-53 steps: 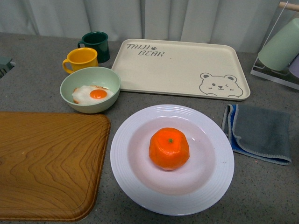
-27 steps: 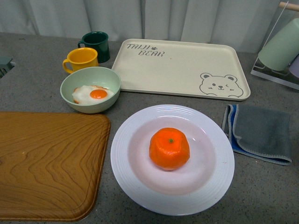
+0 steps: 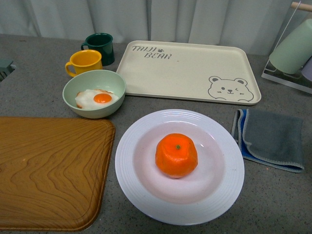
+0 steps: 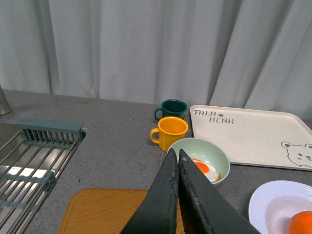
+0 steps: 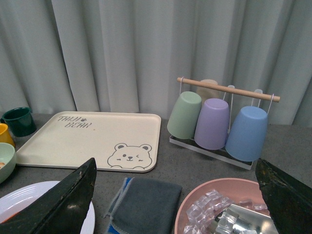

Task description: Place orange and plate with both arms

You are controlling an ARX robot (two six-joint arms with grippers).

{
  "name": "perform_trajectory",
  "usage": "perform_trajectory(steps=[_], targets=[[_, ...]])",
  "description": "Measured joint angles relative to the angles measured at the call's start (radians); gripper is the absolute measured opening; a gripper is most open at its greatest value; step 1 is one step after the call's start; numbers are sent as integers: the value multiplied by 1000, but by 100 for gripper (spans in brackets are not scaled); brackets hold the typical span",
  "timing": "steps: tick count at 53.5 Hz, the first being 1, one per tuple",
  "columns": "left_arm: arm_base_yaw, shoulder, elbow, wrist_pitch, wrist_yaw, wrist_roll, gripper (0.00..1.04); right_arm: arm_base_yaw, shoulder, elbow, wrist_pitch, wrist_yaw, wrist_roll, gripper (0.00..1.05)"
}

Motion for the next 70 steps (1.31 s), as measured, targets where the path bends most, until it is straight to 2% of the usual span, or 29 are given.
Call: perform_trajectory(steps=[18,22,27,38,41,45,53,62,70], targets=[[0,-98,0,-100,0,0,4,0,0,0,0,0,0,95],[0,-232,0,-264,1,0,4,0,0,0,0,0,0,95],[0,-267,0,-274,0,0,4,0,0,0,0,0,0,95],[0,-268,0,-275,1,0,38,2,5,1,-8,10,-7,95],[0,-268,0,-275,0,0,51,47,114,45,-71,92,-47,95],[0,-269,0,-275,1,0,70,134,391,80,45,104,3,95],[0,-269,0,-275,0,0,99,209,845,150,207,-54,237,95],[0,-269,0,-275,1,2,98,214,1198,225,290,-230,405,95],[0,-269,0,-275,0,2,98,163,1505,295,406,-428,524,95]])
